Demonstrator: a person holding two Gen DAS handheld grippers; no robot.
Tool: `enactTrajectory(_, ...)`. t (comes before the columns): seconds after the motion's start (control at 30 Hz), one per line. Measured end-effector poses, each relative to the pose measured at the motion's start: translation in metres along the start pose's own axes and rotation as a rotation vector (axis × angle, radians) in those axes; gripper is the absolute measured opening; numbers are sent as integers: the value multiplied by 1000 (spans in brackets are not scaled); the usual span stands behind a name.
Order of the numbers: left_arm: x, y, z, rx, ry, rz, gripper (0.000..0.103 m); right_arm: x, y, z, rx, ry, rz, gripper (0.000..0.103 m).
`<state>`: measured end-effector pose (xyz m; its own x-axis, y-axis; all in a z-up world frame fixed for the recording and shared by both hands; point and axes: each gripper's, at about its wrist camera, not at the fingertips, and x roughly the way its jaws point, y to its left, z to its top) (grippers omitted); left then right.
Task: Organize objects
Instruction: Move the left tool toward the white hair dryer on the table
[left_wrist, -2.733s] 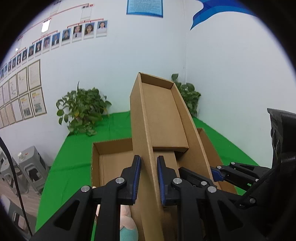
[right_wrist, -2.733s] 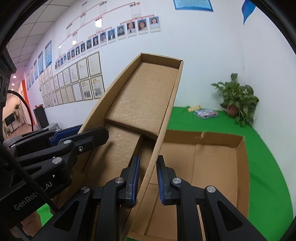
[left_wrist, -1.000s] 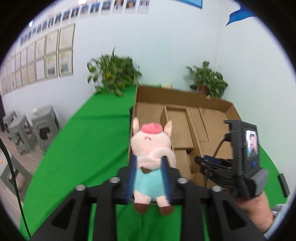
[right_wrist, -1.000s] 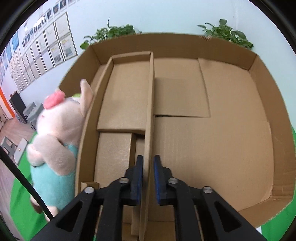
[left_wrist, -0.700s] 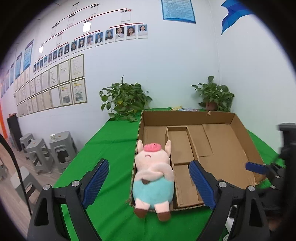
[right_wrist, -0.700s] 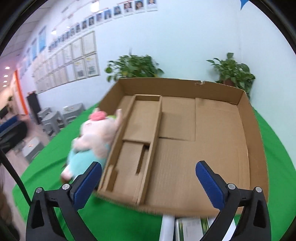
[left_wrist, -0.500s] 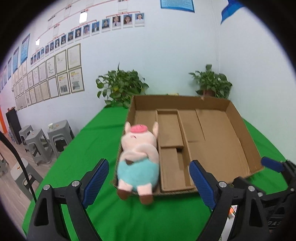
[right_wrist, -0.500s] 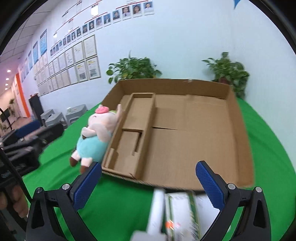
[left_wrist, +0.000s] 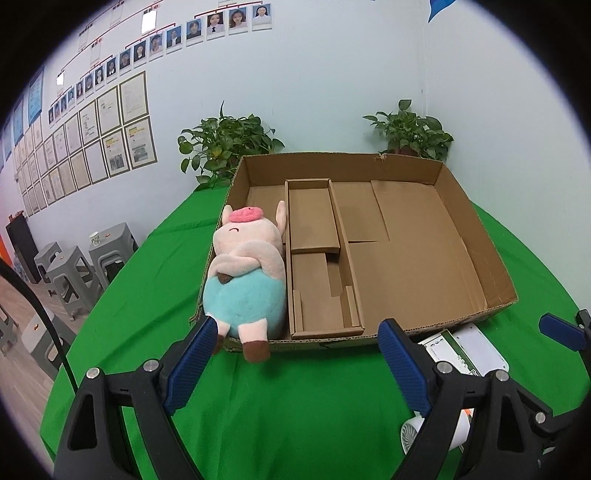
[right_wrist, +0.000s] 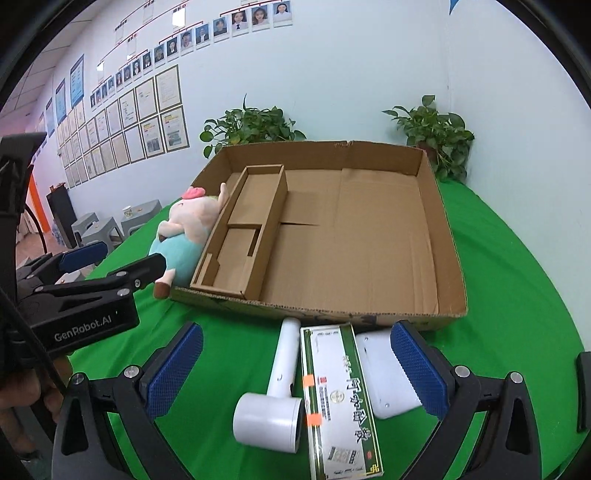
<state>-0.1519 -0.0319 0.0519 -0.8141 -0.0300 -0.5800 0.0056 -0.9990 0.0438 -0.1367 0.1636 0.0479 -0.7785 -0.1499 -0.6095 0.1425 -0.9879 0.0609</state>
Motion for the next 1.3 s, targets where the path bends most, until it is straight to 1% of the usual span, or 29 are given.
enactTrajectory(0.4,-7,-5,-3,14,6,-1,89,0,-2,-14,6,24,29,102)
enactTrajectory(0.63,-9,-4,-4,11,8,-4,89,2,-8,-19,22,33,27,102)
enactTrajectory(0.7,-10,-5,-5,3,2,-18,89,4,-9,-20,26,46,35,101)
enactTrajectory(0.8,-10,-6,-5,3,2,-15,89,3,-8,-22,20,47,37,100)
enactTrajectory(0.87,-10,-8,-5,7,2,-15,89,2,-8,-22,19,47,35,98)
enactTrajectory(0.9,-10,-9,-5,10,4,-15,89,2,-9,-22,20,48,34,93)
enactTrajectory(0.97,-8,-11,-5,13,9,-17,89,3,-10,-23,11,52,28,70)
enactTrajectory(1.0,-8,-12,-5,15,11,-21,89,6,-8,-24,-14,65,3,45)
enactTrajectory(1.03,-7,-14,-6,17,11,-23,89,7,-8,-25,-20,70,-5,31)
enactTrajectory(1.1,-5,-16,-6,22,16,-28,89,9,-11,-28,-5,78,5,25)
enactTrajectory(1.13,-4,-17,-7,23,20,-31,89,10,-12,-30,3,82,8,24)
enactTrajectory(1.2,-1,-17,-8,18,29,-39,89,10,-15,-31,20,82,21,24)
enactTrajectory(1.23,0,-17,-8,13,32,-46,89,10,-17,-32,29,82,26,31)
enactTrajectory(1.27,1,-16,-9,7,37,-58,89,10,-19,-33,41,85,33,40)
enactTrajectory(1.3,4,-15,-9,-6,49,-83,89,11,-23,-33,57,84,53,70)
